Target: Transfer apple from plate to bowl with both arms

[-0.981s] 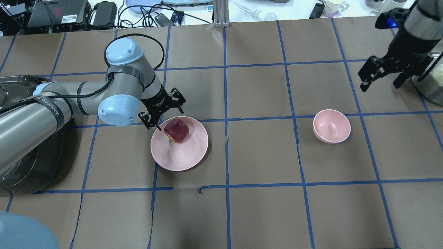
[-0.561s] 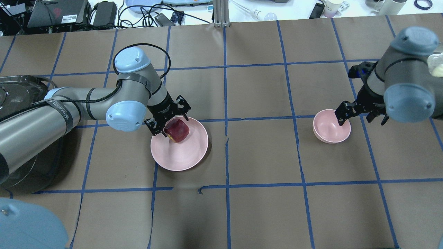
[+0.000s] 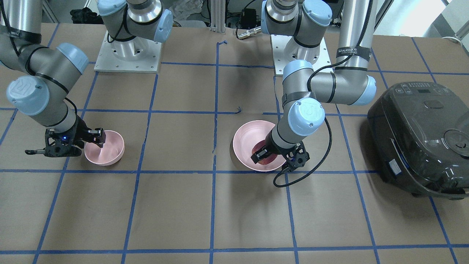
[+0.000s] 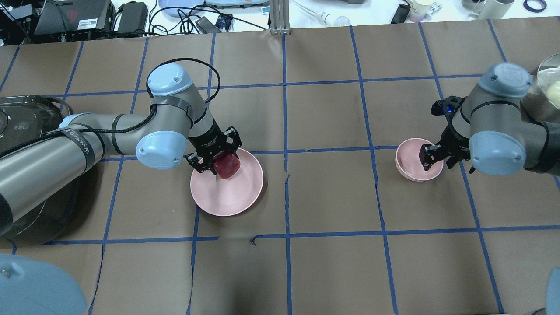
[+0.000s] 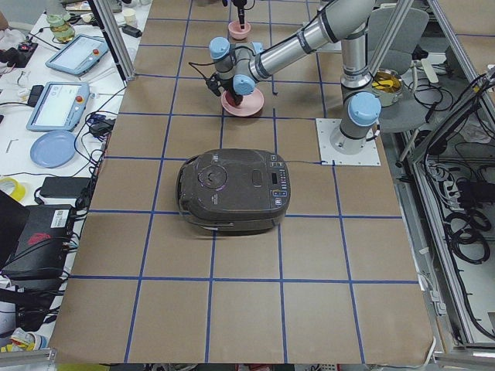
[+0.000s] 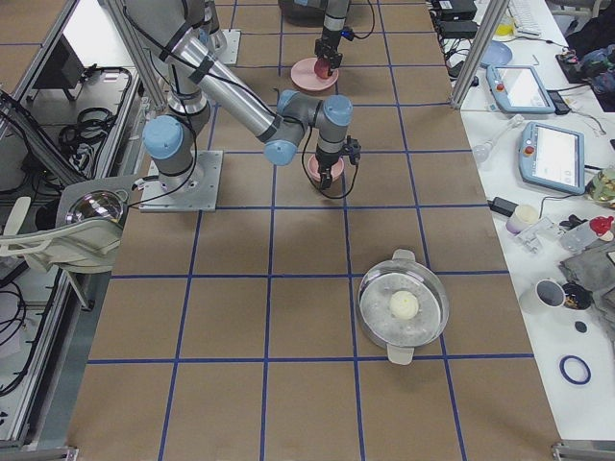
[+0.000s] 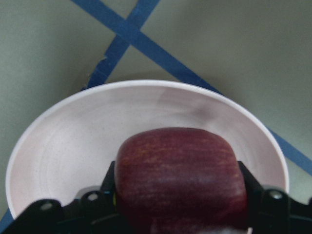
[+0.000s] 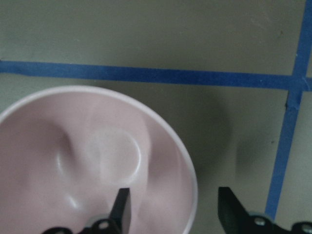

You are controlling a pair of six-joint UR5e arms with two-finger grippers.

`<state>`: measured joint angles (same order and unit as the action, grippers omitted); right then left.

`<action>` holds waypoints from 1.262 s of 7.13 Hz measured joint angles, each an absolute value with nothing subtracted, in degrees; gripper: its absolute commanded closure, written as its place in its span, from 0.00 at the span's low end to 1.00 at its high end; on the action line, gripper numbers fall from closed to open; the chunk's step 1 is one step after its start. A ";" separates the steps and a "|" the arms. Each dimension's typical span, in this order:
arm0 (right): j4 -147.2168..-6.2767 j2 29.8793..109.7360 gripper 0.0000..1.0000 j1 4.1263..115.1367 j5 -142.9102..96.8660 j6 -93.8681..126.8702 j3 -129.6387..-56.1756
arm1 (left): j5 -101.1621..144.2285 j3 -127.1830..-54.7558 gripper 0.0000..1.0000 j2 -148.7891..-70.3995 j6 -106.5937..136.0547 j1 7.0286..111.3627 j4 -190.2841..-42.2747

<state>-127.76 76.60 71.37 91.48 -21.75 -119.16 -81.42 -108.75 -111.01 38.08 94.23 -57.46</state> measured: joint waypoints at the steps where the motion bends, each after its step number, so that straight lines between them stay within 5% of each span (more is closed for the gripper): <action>1: -127.86 76.58 1.00 71.37 91.38 -21.67 -119.12 | -81.40 -108.50 0.81 -110.15 35.65 94.49 -57.43; 6: -127.10 76.94 1.00 73.35 87.73 -14.59 -118.66 | -81.89 -102.66 0.97 -109.05 22.24 99.19 -57.15; 9: -127.15 76.65 1.00 86.80 83.86 4.87 -116.12 | -82.25 -100.54 0.99 -108.67 17.89 102.91 -57.39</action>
